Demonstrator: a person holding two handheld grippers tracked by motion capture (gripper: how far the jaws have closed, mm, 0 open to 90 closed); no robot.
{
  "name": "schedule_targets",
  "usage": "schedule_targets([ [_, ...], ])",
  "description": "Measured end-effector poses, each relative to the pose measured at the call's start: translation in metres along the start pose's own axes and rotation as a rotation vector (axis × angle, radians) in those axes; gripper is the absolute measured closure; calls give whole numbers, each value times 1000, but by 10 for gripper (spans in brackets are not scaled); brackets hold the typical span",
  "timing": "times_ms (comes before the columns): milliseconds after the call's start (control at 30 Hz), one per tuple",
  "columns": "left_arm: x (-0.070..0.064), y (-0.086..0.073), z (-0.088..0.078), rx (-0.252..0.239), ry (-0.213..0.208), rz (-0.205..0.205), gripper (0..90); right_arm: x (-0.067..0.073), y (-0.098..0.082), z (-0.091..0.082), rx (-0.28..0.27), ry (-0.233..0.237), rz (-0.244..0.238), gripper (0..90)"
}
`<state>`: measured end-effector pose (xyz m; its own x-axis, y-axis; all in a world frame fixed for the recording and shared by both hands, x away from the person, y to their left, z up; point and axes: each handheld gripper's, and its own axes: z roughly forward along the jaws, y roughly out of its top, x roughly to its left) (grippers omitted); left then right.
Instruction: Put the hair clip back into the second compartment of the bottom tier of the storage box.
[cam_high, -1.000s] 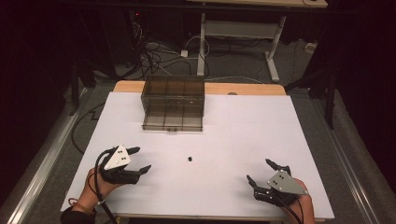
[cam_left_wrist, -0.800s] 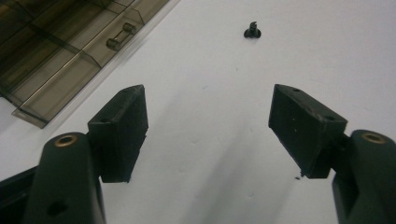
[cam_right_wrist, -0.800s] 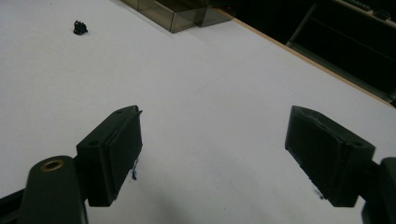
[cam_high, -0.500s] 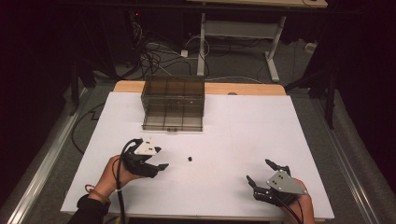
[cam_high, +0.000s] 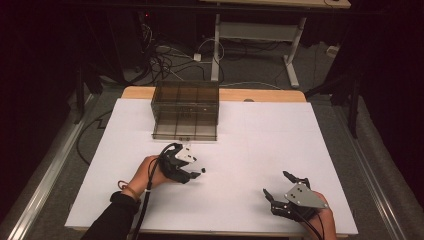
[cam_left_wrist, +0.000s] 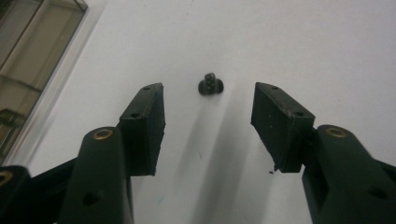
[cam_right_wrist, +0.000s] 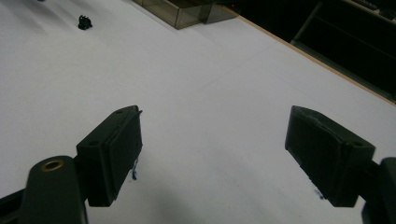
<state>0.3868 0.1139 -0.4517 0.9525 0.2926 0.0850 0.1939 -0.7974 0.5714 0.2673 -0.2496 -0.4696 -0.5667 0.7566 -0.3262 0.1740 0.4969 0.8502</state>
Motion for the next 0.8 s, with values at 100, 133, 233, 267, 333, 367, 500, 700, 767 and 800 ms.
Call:
schedule_targets([
  [100,3,5,8,0,-15,-9,431,0,0,0,2,0,2,188],
  [133,4,7,12,-2,-24,-15,449,0,0,1,4,0,3,188],
  [233,7,9,19,1,-33,-31,486,0,-1,2,5,3,1,188],
  [267,7,10,21,5,-41,-35,488,0,-1,2,6,4,1,188],
  [333,8,11,25,16,-47,-47,525,1,-1,2,8,6,-6,188],
  [367,10,10,26,8,-65,-54,540,1,-1,2,8,6,-5,188],
  [500,12,9,27,-3,-88,-73,594,1,-1,2,5,5,-5,188],
  [700,12,8,27,-10,-91,-78,661,2,0,2,5,9,-8,188],
  [767,12,8,27,-12,-87,-83,706,2,-1,2,6,10,-9,188],
  [800,12,8,27,-12,-87,-80,706,2,-1,2,7,10,-7,188],
])
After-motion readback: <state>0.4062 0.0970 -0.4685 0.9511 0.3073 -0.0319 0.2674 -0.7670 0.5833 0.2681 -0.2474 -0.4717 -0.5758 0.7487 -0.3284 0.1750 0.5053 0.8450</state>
